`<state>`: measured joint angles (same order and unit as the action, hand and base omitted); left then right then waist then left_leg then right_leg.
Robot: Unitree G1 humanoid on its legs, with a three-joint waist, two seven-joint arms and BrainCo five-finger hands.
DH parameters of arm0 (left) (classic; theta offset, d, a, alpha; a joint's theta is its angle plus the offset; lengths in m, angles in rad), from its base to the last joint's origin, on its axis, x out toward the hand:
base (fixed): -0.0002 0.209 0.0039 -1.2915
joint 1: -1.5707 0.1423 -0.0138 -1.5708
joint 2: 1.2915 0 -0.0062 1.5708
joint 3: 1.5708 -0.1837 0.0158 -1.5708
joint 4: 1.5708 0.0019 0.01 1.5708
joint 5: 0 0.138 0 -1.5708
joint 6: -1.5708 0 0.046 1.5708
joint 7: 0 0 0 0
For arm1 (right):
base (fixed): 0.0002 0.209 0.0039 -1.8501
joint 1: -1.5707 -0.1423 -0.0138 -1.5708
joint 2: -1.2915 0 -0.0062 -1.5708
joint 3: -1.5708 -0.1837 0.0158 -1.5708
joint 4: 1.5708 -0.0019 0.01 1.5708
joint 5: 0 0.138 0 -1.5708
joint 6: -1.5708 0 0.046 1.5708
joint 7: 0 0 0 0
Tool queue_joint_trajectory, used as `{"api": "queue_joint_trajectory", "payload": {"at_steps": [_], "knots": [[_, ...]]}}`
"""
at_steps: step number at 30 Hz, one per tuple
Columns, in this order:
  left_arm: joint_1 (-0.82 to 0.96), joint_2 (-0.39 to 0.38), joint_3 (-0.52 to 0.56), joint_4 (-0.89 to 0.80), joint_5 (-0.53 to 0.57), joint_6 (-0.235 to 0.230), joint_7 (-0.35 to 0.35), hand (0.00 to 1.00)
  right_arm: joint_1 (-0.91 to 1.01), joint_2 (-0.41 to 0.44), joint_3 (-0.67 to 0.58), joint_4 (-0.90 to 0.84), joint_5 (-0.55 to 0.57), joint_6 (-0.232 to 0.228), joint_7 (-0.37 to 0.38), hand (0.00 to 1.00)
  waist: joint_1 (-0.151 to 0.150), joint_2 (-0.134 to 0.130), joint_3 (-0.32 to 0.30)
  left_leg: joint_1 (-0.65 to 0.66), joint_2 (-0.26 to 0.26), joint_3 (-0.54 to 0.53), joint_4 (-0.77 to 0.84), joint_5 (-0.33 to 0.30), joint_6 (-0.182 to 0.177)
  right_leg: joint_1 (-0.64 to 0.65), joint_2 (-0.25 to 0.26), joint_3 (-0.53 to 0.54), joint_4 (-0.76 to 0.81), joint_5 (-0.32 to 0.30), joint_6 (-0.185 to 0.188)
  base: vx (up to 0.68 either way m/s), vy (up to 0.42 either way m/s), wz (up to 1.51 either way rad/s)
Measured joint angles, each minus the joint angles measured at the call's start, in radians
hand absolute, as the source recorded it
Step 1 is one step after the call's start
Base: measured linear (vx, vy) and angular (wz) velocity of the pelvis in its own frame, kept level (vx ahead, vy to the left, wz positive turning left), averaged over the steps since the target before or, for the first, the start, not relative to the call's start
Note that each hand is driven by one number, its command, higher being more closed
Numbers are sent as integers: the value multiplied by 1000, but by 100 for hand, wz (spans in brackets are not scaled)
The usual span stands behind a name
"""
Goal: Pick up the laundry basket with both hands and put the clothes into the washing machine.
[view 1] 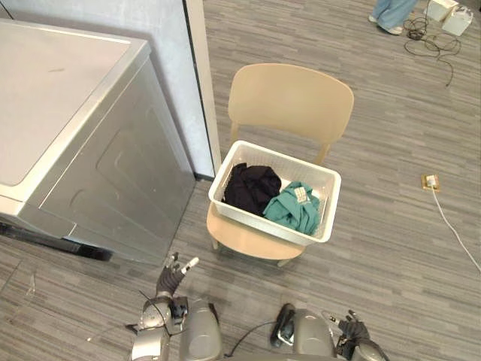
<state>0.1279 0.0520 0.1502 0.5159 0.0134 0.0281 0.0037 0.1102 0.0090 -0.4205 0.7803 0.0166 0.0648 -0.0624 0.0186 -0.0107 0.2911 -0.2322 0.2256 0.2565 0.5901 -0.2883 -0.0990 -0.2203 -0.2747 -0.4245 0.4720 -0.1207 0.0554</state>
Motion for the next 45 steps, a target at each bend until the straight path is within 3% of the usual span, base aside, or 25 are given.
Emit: {"api": "queue_joint_trajectory", "payload": {"at_steps": [2,4,5,7,9,12,13,15,16,18,20,22,25,26,27,29,33,34,36,39,40,41,42,43,45], "knots": [[-28,1,-14,122,14,6,21,0,-19,-10,-11,28,-20,6,-1,0,-2,-7,5,1,-54,33,-26,17,31,-15,-39,25,-37,56,31,-267,240,-14],[-32,-15,3,160,39,7,31,0,-24,-15,-7,42,-27,6,-1,0,-2,1,7,7,-69,74,-39,37,86,-15,-40,41,-88,147,19,-284,232,-34],[-32,-32,33,186,39,2,45,0,-34,-21,-7,39,-28,7,0,0,5,5,13,23,-67,118,-70,50,131,-24,-46,37,-42,132,-1,-308,207,-49],[-35,-28,58,229,39,4,61,0,-40,-25,5,41,-53,6,0,0,5,13,20,39,-67,149,-87,58,145,-49,-58,43,241,20,-1,-303,139,-44],[-19,-21,72,241,38,-4,70,0,-39,-18,43,59,-70,1,-1,0,18,1,-2,46,-70,175,-152,88,129,-3,-8,52,418,-71,57,-306,16,-42],[-12,-25,96,247,36,-16,88,0,-19,14,89,61,-80,1,-1,0,35,-21,-44,1,-91,174,-209,165,130,89,90,169,385,-126,127,-225,-66,-13],[-15,-30,100,245,34,-17,93,0,-22,17,117,59,-90,0,-1,0,42,-27,-52,-29,-96,168,-208,193,153,121,128,219,292,-188,117,-275,-91,15],[-22,-56,126,241,6,-26,109,0,-32,-3,183,57,-99,-3,-4,0,52,-6,-57,-92,-104,148,-236,265,153,162,182,248,104,-272,0,-334,-113,35],[-20,-77,144,244,-17,-35,116,0,-51,-18,224,56,-96,-4,-9,0,55,9,-55,-112,-111,133,-273,309,151,186,204,242,6,-291,-23,-294,-116,44],[-16,-90,159,265,-46,-36,131,0,-72,-37,281,44,-94,-12,-21,0,52,49,-55,-118,-114,83,-352,390,112,207,248,203,-76,-261,-60,-258,-84,55],[6,-87,162,265,-85,-44,136,0,-75,-41,316,-18,-93,-21,-28,0,55,56,-56,-106,-114,59,-460,438,54,200,270,156,-98,-233,-77,-283,-79,72],[9,-85,172,266,-108,-46,140,0,-86,-47,323,-86,-94,-35,-30,0,56,52,-54,-129,-103,102,-482,424,33,193,269,91,-136,-193,-106,-267,-57,88],[8,-74,172,266,-125,-57,144,0,-73,-76,322,-173,-87,-58,-32,0,52,36,-47,-157,-88,114,-229,366,114,191,214,-30,-145,-174,-133,-154,14,114],[11,-71,174,271,-130,-57,148,0,-67,-90,322,-205,-88,-59,-32,0,51,34,-46,-148,-64,99,-116,298,129,197,188,-65,-141,-170,-127,-80,101,95],[13,-69,174,273,-129,-57,150,0,-66,-101,323,-239,-89,-61,-34,0,51,32,-45,-123,-35,75,-47,233,100,196,164,-94,-135,-165,-118,-68,123,93],[13,-66,173,281,-129,-56,150,0,-78,-109,322,-265,-91,-70,-45,0,49,32,-45,-71,22,52,-23,196,75,194,130,-132,-121,-159,-108,-36,223,81],[13,-67,125,285,-129,-53,149,0,-83,-116,298,-344,-106,-91,-69,0,38,58,-62,4,148,114,-176,203,72,185,33,-253,-47,-145,-79,10,364,101],[10,-67,115,287,-129,-53,149,0,-86,-118,284,-346,-106,-92,-70,0,31,58,-63,1,130,120,-189,198,38,185,12,-271,-37,-140,-59,76,543,134],[4,-41,85,287,-128,-54,147,0,-99,-91,248,-354,-107,-91,-72,0,20,24,-65,-17,57,138,-208,195,34,209,-48,-328,-54,-104,6,89,475,117],[8,-19,67,288,-119,-54,149,0,-104,-77,246,-390,-116,-90,-71,0,23,0,-65,-11,-62,91,-183,158,88,282,-153,-365,-17,-49,70,104,356,105],[13,-9,48,292,-117,-55,147,0,-108,-78,237,-405,-128,-91,-71,0,22,2,-64,13,-113,67,-175,119,111,282,-233,-341,103,-21,54,89,280,82],[13,-9,43,293,-116,-55,147,0,-110,-77,234,-404,-128,-91,-72,0,22,5,-62,29,-128,59,-179,99,117,266,-262,-319,164,1,14,112,326,80],[14,-8,38,297,-115,-54,145,0,-116,-76,240,-400,-128,-88,-73,0,24,8,-58,62,-146,51,-193,82,131,212,-303,-231,292,44,-110,109,278,37],[16,-9,37,300,-113,-53,142,0,-121,-74,251,-398,-128,-87,-73,0,24,12,-56,78,-148,49,-201,79,135,175,-296,-172,345,30,-120,107,295,14],[46,9,36,302,-99,-46,134,0,-143,-67,299,-397,-127,-90,-73,0,21,20,-49,149,-157,54,-266,77,143,40,-197,-61,430,-59,-68,65,180,-15]]}}
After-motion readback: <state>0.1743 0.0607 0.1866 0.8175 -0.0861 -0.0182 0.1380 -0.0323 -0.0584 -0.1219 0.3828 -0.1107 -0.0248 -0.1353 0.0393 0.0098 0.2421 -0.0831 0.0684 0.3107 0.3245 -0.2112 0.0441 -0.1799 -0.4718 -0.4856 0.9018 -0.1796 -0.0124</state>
